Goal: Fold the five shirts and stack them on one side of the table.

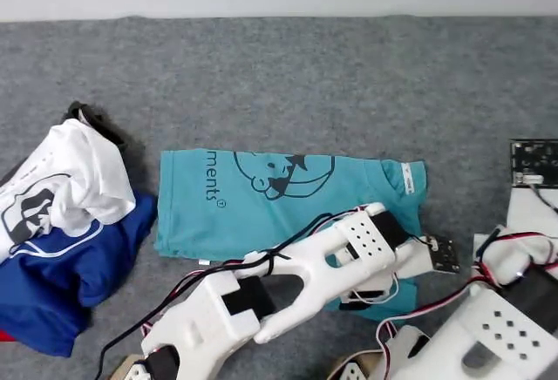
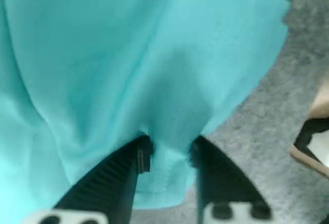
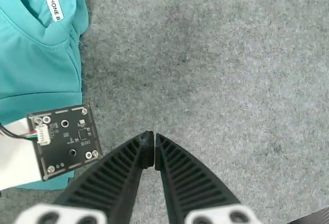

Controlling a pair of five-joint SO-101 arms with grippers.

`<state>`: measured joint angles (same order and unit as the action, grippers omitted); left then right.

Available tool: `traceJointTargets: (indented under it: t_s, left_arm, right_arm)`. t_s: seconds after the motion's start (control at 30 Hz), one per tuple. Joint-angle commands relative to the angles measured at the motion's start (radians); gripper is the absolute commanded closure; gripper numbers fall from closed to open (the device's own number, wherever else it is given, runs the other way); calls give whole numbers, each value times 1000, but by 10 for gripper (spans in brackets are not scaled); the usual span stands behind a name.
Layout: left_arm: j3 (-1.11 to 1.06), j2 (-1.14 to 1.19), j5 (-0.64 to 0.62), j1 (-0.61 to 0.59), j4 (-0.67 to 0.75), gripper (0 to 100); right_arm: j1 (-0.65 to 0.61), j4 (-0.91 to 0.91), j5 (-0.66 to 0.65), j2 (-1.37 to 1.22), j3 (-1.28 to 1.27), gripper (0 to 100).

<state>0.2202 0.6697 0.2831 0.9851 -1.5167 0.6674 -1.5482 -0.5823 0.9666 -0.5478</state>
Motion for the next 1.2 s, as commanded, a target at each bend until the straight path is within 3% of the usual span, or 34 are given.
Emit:
traceJointTargets:
  t_s: [0.0,0.53,1.17]
  left_arm:
    - [19,-3,-8,3,15,976]
    - [377,8,-11,-48,-143,994]
    - [394,3,-9,-160,-178,994]
  right_arm:
    - [8,5,-11,18,14,987]
    - [8,5,-11,18,14,987]
    - [8,-5,-11,18,12,987]
